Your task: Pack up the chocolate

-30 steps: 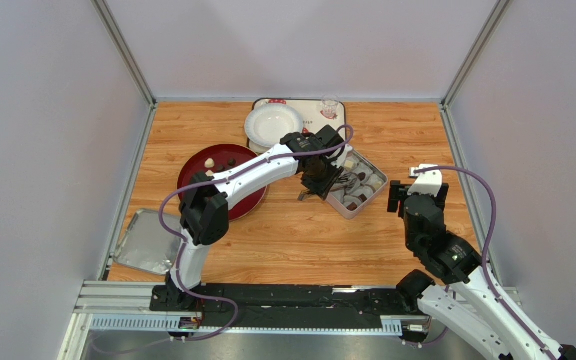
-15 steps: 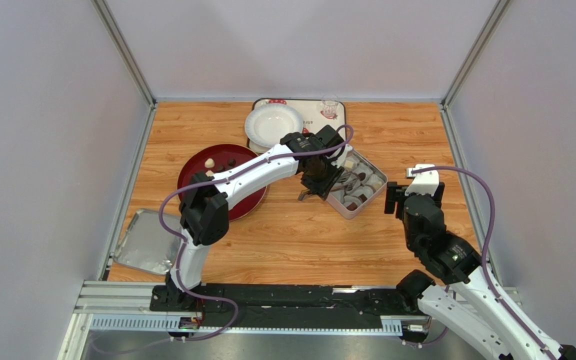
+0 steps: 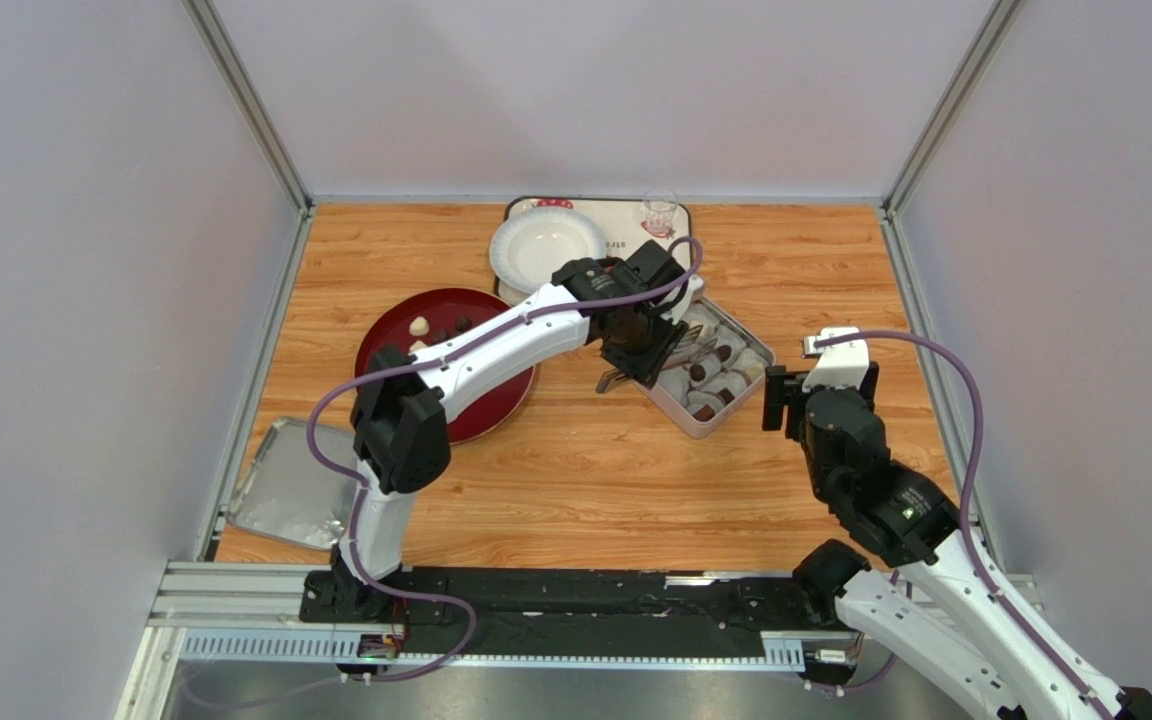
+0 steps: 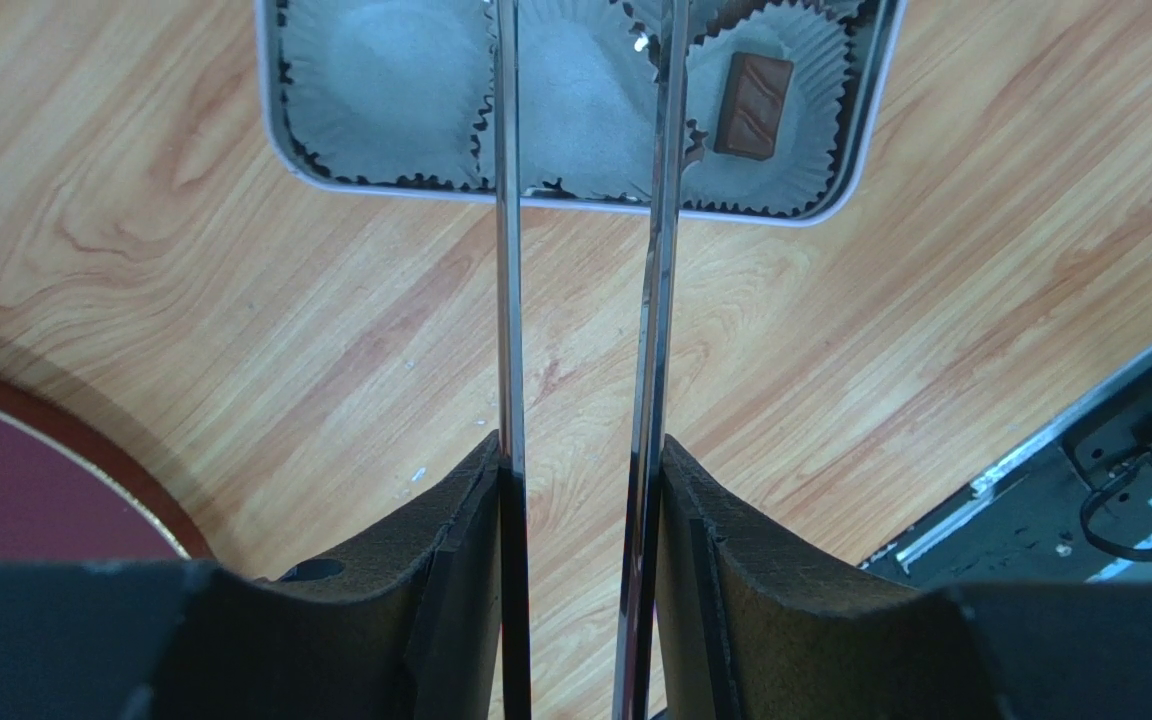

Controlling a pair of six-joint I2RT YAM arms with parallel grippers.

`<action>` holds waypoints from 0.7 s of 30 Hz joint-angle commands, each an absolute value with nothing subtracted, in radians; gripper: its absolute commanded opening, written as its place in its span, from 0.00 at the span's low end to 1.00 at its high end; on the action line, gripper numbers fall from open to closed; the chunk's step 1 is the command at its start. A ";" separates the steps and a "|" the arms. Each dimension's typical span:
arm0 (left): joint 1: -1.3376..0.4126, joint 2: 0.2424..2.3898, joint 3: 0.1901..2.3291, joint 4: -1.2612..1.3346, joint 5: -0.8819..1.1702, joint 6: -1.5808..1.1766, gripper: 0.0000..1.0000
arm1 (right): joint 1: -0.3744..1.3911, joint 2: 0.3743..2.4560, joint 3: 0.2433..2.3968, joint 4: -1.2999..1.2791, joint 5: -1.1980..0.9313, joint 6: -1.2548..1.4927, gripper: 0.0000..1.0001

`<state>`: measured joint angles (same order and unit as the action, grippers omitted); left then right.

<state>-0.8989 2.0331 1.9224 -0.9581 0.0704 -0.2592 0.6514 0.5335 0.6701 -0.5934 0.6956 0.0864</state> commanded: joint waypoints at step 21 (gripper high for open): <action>-0.572 1.200 1.261 -0.893 -0.101 -0.397 0.47 | 0.653 0.722 0.767 -0.626 0.604 0.087 0.76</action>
